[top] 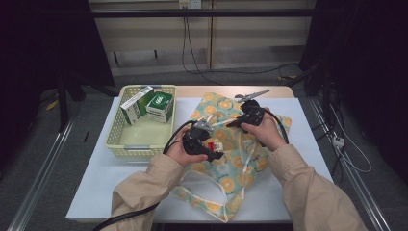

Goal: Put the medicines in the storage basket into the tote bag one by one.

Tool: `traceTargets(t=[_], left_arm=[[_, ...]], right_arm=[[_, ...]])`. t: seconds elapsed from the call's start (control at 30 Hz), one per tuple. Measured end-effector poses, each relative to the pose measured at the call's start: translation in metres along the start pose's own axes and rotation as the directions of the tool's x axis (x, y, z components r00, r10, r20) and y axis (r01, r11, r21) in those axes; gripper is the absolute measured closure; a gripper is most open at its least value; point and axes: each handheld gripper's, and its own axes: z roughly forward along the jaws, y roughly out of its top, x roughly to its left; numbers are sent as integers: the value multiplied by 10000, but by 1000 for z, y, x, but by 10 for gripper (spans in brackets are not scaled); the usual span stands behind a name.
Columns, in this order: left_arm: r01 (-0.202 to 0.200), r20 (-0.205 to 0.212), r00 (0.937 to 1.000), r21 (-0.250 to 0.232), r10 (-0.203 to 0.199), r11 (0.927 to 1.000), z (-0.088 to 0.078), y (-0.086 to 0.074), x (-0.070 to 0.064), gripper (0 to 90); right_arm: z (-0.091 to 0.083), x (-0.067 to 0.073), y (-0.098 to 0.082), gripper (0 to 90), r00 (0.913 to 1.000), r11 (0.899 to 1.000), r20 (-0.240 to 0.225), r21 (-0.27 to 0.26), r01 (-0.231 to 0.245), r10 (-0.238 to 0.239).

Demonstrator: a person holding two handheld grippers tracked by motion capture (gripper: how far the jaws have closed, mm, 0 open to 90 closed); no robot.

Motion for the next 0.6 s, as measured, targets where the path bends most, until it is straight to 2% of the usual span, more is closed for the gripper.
traceTargets(t=[0.1, 0.2, 0.23, 0.27, 0.3, 0.37, 0.6], left_arm=[[-196, -256, 9995, 71, 198, 9998, 3, 1, 5, 204], [-203, -418, 9989, 62, 206, 9998, 6, 3, 9, 204], [-279, -732, 9969, 188, 292, 9994, 7, 4, 9, 204], [-173, -522, 9985, 66, 176, 9998, 8, 4, 11, 204], [-133, -535, 9985, 57, 136, 9999, 9, 5, 12, 204], [-189, -656, 9977, 146, 198, 9997, 11, 6, 15, 204], [6, -961, 9954, 21, -4, 10000, 13, 8, 23, 204]], right_arm=[[-1, 0, 0, 887, 10000, 10000, 12, -10, 39, -39], [-2, 0, 0, 887, 10000, 10000, 13, -47, 10, -10], [-3, 0, 0, 888, 10000, 10000, 15, -62, 7, -7], [-3, 0, 0, 887, 10000, 10000, 4, -84, 10, -10], [-3, -1, 0, 887, 10000, 10000, 4, -66, 20, -20], [-4, 0, 0, 887, 10000, 10000, -2, -76, 22, -22], [-5, -1, -1, 887, 10000, 9999, -38, -102, 0, -1]])
